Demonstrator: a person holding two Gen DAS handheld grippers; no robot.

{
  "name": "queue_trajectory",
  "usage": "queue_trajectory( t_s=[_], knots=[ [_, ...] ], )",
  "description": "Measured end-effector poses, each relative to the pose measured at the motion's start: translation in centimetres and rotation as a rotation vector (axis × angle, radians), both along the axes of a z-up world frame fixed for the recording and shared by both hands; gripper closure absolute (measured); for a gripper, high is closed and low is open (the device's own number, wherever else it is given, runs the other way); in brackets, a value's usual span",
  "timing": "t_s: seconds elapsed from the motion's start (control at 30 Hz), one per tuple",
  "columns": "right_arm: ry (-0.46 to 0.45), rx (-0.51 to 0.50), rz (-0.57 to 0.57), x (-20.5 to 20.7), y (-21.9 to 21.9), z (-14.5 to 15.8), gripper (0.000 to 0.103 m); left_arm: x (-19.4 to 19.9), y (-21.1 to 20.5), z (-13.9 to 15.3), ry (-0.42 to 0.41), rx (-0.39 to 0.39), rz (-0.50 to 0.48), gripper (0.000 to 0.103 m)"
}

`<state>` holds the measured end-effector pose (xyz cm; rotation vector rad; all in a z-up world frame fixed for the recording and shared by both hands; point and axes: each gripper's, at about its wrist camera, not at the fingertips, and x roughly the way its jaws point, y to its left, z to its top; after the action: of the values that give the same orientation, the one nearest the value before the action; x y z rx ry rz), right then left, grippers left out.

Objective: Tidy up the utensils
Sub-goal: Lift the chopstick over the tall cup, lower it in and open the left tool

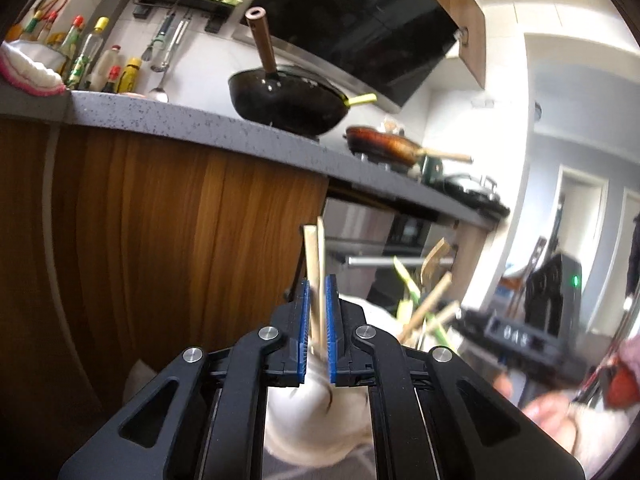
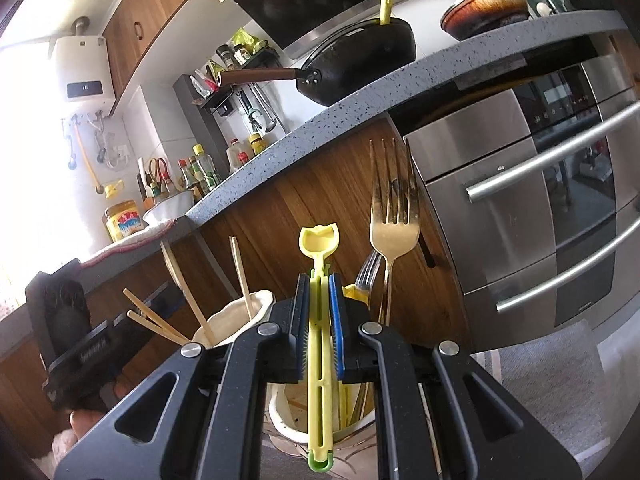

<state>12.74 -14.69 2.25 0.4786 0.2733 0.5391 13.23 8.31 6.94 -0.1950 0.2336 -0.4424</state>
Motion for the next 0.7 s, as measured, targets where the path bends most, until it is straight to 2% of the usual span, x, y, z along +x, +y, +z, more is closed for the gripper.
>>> queue_trajectory(
  t_s=[0.13, 0.23, 0.27, 0.3, 0.57, 0.7],
  knots=[
    [-0.027, -0.012, -0.033, -0.2, 0.3, 0.5, 0.093, -0.3, 0.3, -0.6, 0.025, 0.0, -0.002, 0.093],
    [-0.039, -0.04, -0.074, 0.0, 0.8, 1.0, 0.093, -0.4, 1.1, -0.6, 0.026, -0.038, -0.009, 0.075],
    [-0.048, -0.063, -0.096, 0.0, 1.2, 1.3, 0.093, -0.5, 1.3, -0.6, 0.022, -0.052, -0.011, 0.066],
    [-0.061, -0.089, -0.109, 0.0, 1.6, 1.5, 0.093, -0.6, 1.6, -0.6, 0.016, -0.064, -0.012, 0.062],
    [-0.175, -0.353, -0.213, -0.3, 5.8, 0.8, 0.093, -1.0, 2.5, -1.0, 0.016, -0.08, -0.01, 0.061],
    [-0.17, -0.361, -0.216, -1.1, 5.4, 0.6, 0.093, -1.2, 3.0, -1.2, 0.026, -0.091, -0.003, 0.061]
  ],
)
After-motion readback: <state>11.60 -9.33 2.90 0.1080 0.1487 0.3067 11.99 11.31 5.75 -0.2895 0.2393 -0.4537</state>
